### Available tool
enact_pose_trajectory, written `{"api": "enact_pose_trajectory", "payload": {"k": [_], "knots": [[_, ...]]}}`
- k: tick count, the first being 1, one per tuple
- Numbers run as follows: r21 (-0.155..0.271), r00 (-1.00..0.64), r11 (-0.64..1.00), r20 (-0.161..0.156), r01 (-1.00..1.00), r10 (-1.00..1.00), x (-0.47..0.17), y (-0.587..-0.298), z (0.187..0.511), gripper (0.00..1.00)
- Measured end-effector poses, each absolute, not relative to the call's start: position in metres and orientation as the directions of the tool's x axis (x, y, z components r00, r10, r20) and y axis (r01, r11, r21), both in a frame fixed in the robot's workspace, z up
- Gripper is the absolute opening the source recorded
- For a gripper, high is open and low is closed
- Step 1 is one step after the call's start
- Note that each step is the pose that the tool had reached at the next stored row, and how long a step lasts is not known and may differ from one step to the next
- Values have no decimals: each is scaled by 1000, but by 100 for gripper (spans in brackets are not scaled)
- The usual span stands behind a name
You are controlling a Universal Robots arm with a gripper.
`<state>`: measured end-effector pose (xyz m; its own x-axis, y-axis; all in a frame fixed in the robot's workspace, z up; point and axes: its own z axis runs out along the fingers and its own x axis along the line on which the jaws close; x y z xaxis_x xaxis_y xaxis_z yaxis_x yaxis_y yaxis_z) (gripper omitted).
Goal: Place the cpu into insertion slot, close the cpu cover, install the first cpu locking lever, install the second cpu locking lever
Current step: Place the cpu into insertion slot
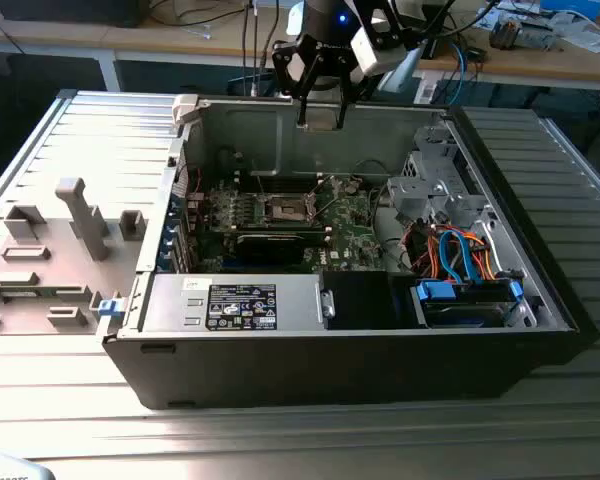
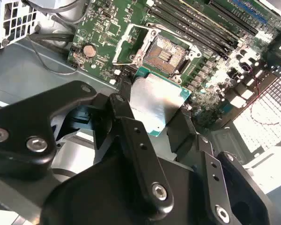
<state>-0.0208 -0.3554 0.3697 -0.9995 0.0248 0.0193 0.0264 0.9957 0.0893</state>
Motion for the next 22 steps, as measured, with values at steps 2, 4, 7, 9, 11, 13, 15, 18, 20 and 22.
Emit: {"api": "enact_pose_trajectory", "payload": {"k": [2,4,7,9,11,13,15,18,20,22], "knots": [[89,-1000,996,19,26,25,-21,-355,369,55],[89,-1000,996,19,26,25,-21,-355,369,55],[90,-1000,996,19,26,25,-21,-355,369,55],[89,-1000,996,19,26,25,-21,-355,367,55],[89,-1000,996,19,26,25,-21,-355,366,55],[89,-1000,996,19,26,25,-21,-355,366,55],[89,-1000,996,19,26,25,-21,-355,366,55],[89,-1000,996,19,26,25,-21,-355,365,55],[89,-1000,996,19,26,25,-21,-355,364,55],[89,-1000,996,19,26,25,-21,-355,363,55]]}}
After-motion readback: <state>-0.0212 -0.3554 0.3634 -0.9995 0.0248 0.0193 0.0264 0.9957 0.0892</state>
